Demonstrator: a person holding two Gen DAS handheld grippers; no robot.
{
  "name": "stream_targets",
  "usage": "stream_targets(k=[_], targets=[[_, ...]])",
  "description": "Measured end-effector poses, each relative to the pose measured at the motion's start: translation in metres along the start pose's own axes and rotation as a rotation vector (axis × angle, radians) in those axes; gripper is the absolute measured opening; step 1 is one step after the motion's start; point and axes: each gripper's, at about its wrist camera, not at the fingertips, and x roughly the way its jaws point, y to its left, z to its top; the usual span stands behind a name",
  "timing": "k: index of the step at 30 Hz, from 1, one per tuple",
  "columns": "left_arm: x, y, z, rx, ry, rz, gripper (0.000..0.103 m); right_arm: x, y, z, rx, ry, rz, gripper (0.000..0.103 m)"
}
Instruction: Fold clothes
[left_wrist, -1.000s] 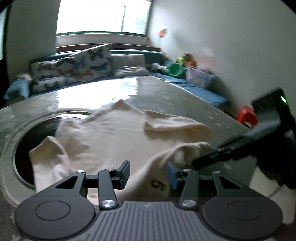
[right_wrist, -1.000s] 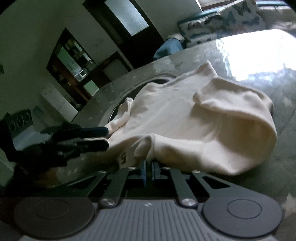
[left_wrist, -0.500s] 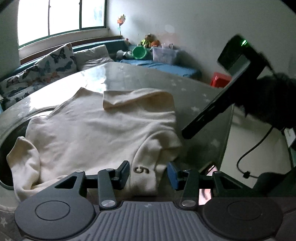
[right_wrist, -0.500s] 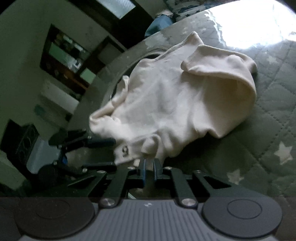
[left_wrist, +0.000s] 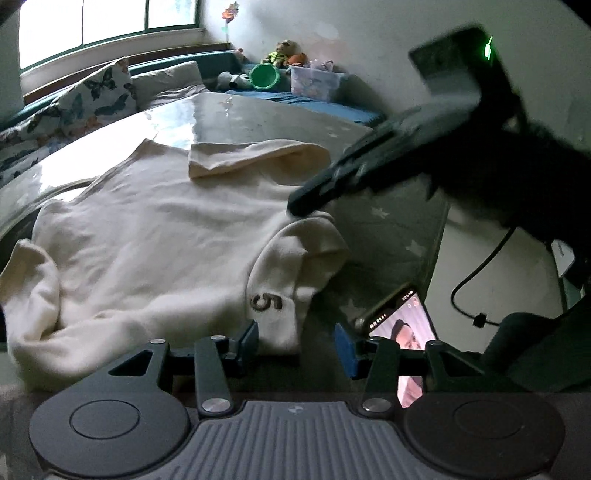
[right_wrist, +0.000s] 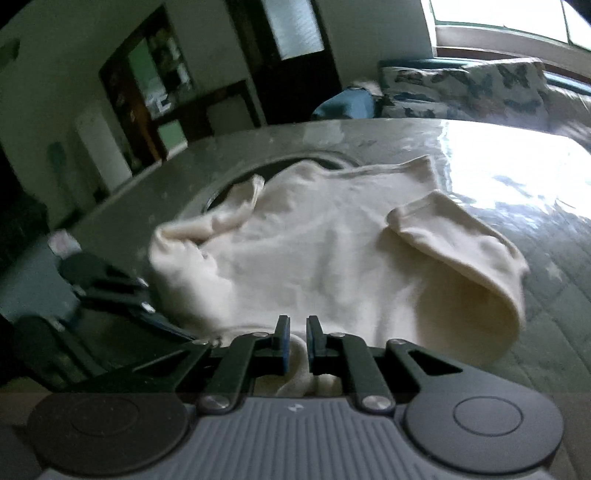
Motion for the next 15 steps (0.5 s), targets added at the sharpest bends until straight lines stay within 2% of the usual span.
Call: stream_targets(k=[5,8,13,15], targets=[[-0.033,0.023,0.009,-0.068,-0.098,0.07,0.051,0.014,0.01,-0.011,-0.062,0.047,0.004,0.012],[-0.036,0.057,0.017,-0.148,-0.12,0.196,0.058,0.011,0.009,-0.013,-0.046,0.044,0.012,0.014],[-0.04,0.114,0.031,-0.281,-0.155,0.407,0.056,0.012,0.008,-0.015,-0.028,0.044,0.022,0.016],[-0.031,0.135,0.035,-0.321,-0.129,0.477,0.054,0.012,0.008,-0.015,-0.027,0.044,0.022,0.017]])
